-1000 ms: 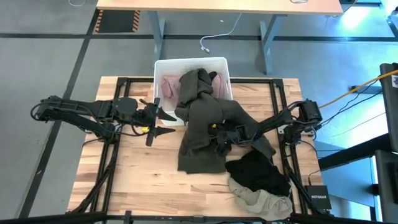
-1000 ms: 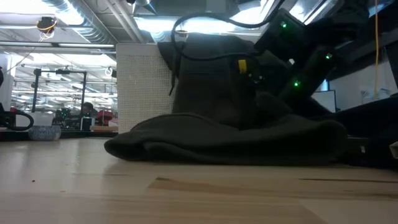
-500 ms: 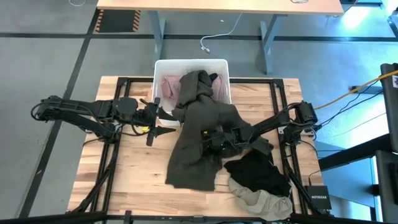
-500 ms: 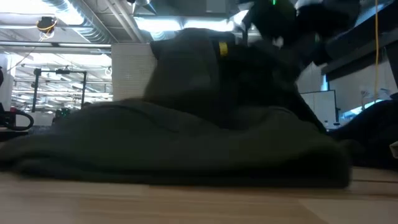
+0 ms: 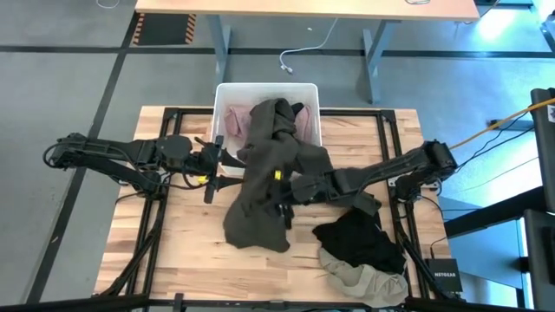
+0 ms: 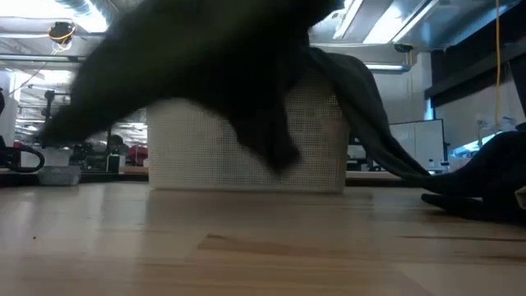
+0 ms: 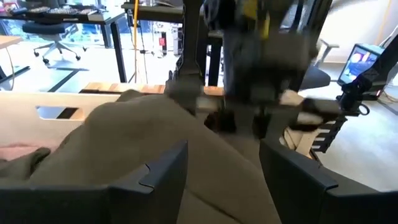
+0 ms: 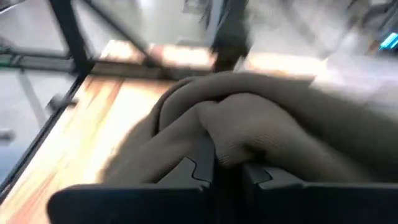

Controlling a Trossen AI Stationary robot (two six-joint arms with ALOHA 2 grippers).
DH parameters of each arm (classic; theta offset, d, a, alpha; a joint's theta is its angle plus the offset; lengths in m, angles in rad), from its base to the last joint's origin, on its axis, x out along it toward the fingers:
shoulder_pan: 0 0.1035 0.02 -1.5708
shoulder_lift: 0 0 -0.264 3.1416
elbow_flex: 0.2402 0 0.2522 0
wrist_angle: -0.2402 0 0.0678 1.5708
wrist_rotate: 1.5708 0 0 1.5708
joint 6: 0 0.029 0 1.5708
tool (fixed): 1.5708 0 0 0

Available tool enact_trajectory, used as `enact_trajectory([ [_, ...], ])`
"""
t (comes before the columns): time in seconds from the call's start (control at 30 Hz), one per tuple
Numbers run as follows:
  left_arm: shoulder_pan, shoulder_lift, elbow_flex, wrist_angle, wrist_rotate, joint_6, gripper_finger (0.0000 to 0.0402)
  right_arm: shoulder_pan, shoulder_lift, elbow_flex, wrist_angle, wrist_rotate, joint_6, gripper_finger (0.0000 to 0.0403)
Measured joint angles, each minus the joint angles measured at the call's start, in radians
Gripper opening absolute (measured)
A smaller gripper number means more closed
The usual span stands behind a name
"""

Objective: Sort clothes
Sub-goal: Put the black jacket into the white laundry bin

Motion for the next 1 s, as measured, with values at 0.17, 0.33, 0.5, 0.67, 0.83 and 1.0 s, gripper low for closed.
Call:
enact_trajectory([
  [0.17, 0.000, -0.001, 0.002, 0.016, -0.005, -0.002, 0.0194, -0.044, -0.002, 0.211, -0.080, 0.083, -0.179, 0.0027],
  [0.33, 0.003, -0.003, 0.004, 0.022, -0.024, 0.003, 0.0194, -0.153, -0.003, 0.397, -0.136, 0.177, -0.294, 0.0027],
  [0.5, 0.003, -0.001, 0.002, 0.005, -0.022, 0.009, 0.0194, -0.284, -0.002, 0.448, -0.170, 0.281, -0.305, 0.0029],
  [0.67, 0.006, 0.000, 0.000, -0.005, -0.061, 0.010, 0.0194, -0.387, 0.001, 0.435, -0.257, 0.310, -0.211, 0.0063],
  [0.83, -0.002, -0.012, -0.002, -0.067, -0.118, 0.023, 0.0194, -0.449, 0.014, 0.413, -0.407, 0.274, -0.105, 0.0098],
  [1.0, -0.001, -0.072, -0.002, -0.110, -0.419, 0.010, 0.0194, -0.455, 0.015, 0.411, -0.531, 0.372, -0.039, 0.0120],
])
